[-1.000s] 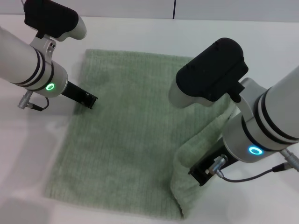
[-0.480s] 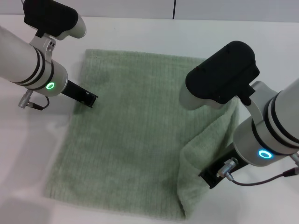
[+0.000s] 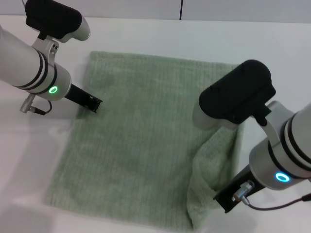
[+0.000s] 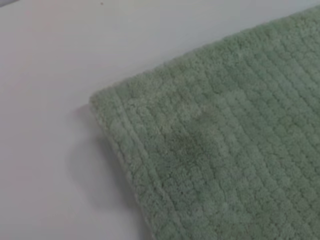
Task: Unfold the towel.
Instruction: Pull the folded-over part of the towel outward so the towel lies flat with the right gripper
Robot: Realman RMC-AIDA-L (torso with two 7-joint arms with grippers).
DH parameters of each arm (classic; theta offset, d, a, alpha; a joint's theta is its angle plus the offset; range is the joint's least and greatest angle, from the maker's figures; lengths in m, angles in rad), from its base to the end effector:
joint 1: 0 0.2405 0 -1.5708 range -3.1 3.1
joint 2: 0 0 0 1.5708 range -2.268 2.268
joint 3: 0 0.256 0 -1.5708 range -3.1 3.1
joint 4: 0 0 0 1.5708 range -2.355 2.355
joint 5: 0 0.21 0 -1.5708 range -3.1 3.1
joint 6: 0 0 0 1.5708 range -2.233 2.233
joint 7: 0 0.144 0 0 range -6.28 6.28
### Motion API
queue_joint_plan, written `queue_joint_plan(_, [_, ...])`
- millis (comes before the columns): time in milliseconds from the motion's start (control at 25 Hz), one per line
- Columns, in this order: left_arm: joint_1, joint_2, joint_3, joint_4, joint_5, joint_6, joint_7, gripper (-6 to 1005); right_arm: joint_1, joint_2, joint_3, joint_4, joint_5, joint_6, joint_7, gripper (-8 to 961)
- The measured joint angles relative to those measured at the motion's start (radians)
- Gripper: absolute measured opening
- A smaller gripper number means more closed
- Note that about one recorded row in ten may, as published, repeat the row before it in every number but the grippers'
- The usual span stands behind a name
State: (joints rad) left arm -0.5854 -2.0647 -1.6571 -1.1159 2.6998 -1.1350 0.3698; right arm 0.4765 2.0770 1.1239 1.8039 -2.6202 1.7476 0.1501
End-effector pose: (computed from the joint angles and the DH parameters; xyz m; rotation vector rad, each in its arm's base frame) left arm -0.2295 0.3867 -0.0220 -2.2717 -1.0496 0.4025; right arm 0.1205 0.2390 -0.0553 -2.5215 1.0552 -0.7404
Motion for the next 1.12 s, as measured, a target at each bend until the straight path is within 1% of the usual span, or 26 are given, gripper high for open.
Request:
queue_joint_plan(200, [-0.002, -0.001, 0.001, 0.009, 0.0, 0.007, 0.0, 61, -0.02, -0.001, -0.007, 0.009, -0.001, 0.005, 0.003, 16])
queue_joint_plan(280, [-0.002, -0.002, 0.001, 0.009, 0.0, 0.007, 0.0, 62, -0.024, -0.005, -0.004, 0.011, -0.003, 0.006, 0.003, 16])
queue_joint_plan(320, [-0.002, -0.002, 0.001, 0.009, 0.0, 0.007, 0.0, 62, -0.026, -0.008, -0.002, 0.014, -0.003, 0.007, 0.003, 16])
queue_joint_plan(360, [-0.003, -0.003, 0.002, 0.009, 0.0, 0.008, -0.001, 62, -0.027, -0.017, 0.001, 0.022, -0.004, 0.01, 0.005, 16])
queue_joint_plan(400, [-0.004, -0.003, 0.002, 0.009, 0.0, 0.008, -0.001, 62, -0.027, -0.017, 0.001, 0.022, -0.004, 0.01, 0.005, 16])
queue_joint_plan(520, [-0.005, -0.003, 0.002, 0.009, 0.0, 0.008, -0.005, 63, -0.029, -0.032, 0.002, 0.03, -0.004, 0.012, 0.006, 17])
queue_joint_plan(560, [-0.005, -0.003, 0.005, 0.009, 0.0, 0.008, -0.01, 63, -0.031, -0.041, 0.0, 0.032, -0.004, 0.013, 0.006, 17])
queue_joint_plan(600, [-0.005, -0.003, 0.007, 0.009, 0.0, 0.008, -0.013, 63, -0.031, -0.041, 0.0, 0.032, -0.004, 0.013, 0.006, 17])
queue_joint_plan(760, [-0.005, -0.003, 0.008, 0.007, 0.0, 0.008, -0.019, 64, -0.043, -0.063, -0.002, 0.033, -0.004, 0.016, 0.006, 17])
queue_joint_plan(800, [-0.006, -0.003, 0.008, 0.007, 0.0, 0.008, -0.021, 65, -0.043, -0.063, -0.002, 0.033, -0.004, 0.016, 0.006, 18])
queue_joint_plan(920, [-0.018, -0.002, 0.009, 0.01, 0.0, 0.007, -0.027, 65, -0.05, -0.073, -0.008, 0.027, 0.004, 0.025, 0.011, 18])
queue_joint_plan(1040, [-0.02, -0.002, 0.008, 0.01, 0.0, 0.006, -0.027, 66, -0.052, -0.076, -0.009, 0.026, 0.006, 0.027, 0.013, 18])
queue_joint_plan(1080, [-0.022, -0.002, 0.008, 0.01, 0.0, 0.005, -0.028, 66, -0.058, -0.083, -0.01, 0.026, 0.014, 0.029, 0.015, 18])
queue_joint_plan(1120, [-0.022, -0.002, 0.008, 0.01, 0.0, 0.005, -0.028, 67, -0.058, -0.083, -0.01, 0.026, 0.014, 0.029, 0.015, 19])
